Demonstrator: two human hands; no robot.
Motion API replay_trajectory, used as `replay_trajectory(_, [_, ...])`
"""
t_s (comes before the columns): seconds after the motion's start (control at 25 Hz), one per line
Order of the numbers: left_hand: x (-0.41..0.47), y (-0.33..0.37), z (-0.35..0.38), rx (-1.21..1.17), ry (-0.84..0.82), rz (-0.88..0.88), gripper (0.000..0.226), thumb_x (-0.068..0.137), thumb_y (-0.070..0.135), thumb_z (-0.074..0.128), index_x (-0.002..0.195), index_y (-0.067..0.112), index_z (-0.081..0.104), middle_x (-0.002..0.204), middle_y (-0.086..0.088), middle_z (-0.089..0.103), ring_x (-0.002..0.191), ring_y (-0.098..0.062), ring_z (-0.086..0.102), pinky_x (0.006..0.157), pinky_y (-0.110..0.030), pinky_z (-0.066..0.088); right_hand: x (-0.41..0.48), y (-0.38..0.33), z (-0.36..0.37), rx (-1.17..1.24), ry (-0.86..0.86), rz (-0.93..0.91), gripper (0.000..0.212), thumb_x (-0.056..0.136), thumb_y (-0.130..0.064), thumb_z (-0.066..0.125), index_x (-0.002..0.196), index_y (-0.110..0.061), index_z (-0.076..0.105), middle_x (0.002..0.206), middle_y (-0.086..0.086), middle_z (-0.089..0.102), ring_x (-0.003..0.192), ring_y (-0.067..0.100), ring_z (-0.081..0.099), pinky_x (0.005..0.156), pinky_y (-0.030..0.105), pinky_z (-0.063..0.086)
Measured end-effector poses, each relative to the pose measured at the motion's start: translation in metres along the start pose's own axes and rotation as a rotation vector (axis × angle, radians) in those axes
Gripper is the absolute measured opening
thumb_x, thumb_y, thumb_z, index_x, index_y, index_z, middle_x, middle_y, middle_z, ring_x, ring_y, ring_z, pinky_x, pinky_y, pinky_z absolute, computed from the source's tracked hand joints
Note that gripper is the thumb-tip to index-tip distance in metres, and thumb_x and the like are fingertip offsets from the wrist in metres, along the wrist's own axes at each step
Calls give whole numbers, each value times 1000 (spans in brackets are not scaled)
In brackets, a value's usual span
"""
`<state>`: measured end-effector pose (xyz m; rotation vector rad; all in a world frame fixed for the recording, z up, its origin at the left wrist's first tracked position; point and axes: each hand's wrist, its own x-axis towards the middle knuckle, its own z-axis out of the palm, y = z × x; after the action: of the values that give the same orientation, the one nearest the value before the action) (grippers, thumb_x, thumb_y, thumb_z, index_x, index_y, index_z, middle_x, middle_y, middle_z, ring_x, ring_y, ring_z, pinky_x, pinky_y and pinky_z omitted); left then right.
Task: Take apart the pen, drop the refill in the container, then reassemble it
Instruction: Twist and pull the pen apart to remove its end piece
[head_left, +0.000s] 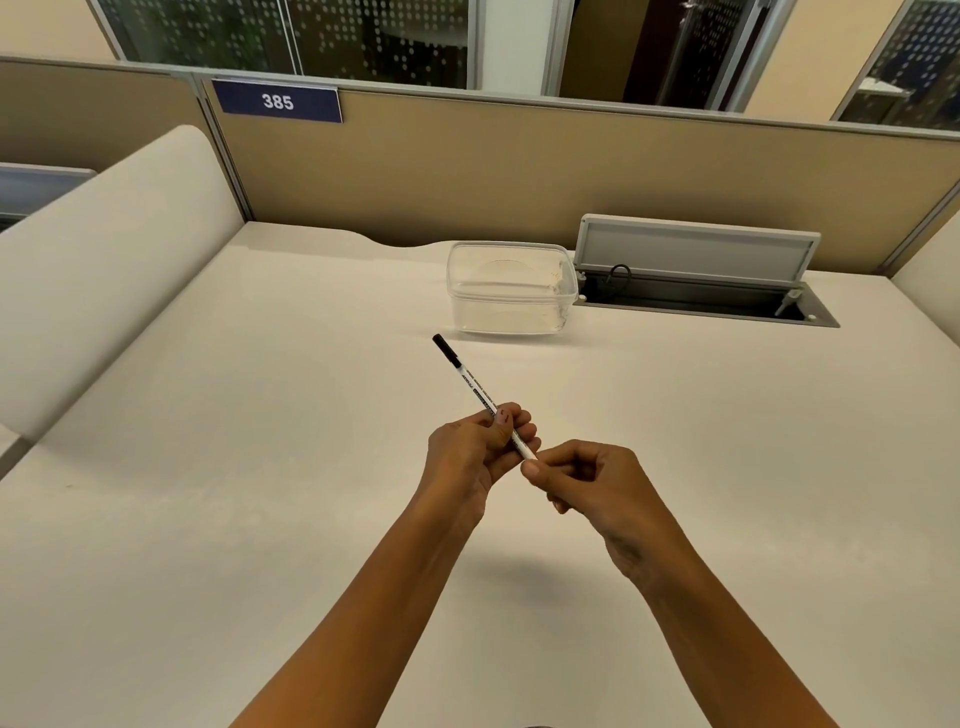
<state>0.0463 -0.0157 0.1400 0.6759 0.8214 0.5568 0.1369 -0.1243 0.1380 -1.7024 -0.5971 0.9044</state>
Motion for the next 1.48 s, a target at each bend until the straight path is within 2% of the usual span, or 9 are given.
replay_trajectory(0.2, [-1,-4,6,-26,29,-10,18,89,-7,51,80,-5,66,72,-11,69,60,-17,71,56,-27,59,-3,5,10,-248,269,-198,19,65,-11,85,69,-20,69,61,-6,71,59,4,66,54,10,48])
replay_trajectory(0.32, [-1,-2,8,-14,29,0,18,90,-6,51,79,-4,66,70,-10,70,60,-17,71,57,-27,59,-5,5,13,-322,307,-312,24,64,-13,86,72,-23,66,66,-12,67,63,4,62,55,6,46])
replay_trajectory(0.44, [0,4,4,29,36,38,18,90,-3,53,79,-2,67,63,-5,72,60,-16,72,61,-27,60,-2,3,6,-264,164,-150,37,63,-28,87,90,-24,62,81,-5,64,71,10,62,61,14,50])
replay_trajectory(0.56, [0,4,-1,35,27,22,17,90,-3,53,79,-2,66,64,-6,72,59,-15,71,56,-25,59,2,1,-1,67,-134,124,45,71,-39,75,105,-12,66,88,3,70,73,14,68,66,23,55])
replay_trajectory(0.64, [-2,3,-3,58,12,15,17,91,-2,53,80,-2,65,64,-6,71,58,-15,70,54,-25,58,3,3,-2,206,-227,168,35,77,-35,69,96,-7,73,79,3,72,68,11,67,63,20,55])
replay_trajectory(0.8, [-2,2,-4,61,30,0,17,91,-5,51,79,-5,65,73,-11,68,57,-14,70,54,-24,57,4,7,-3,133,-225,127,21,74,-28,76,84,-9,77,69,0,71,59,8,60,60,17,53])
replay_trajectory(1.04, [-4,-2,-3,62,87,-16,19,90,-7,50,79,-4,64,77,-13,68,59,-15,68,56,-26,59,-6,4,9,-248,69,-94,8,73,-22,80,71,-18,74,52,-6,67,48,7,61,49,14,48])
replay_trajectory(1.28, [-1,-6,0,60,71,11,21,91,-5,50,77,-3,65,67,-8,69,55,-14,70,57,-25,59,-16,6,31,-745,365,-444,11,79,-17,75,76,-12,66,71,0,63,59,12,53,55,18,41])
replay_trajectory(1.48, [3,-4,-8,-48,-251,30,26,99,9,36,91,4,60,80,-5,65,74,-15,67,70,-26,55,-4,-1,15,-195,134,-126,12,78,-21,76,80,-11,71,62,-1,67,49,8,61,51,13,47])
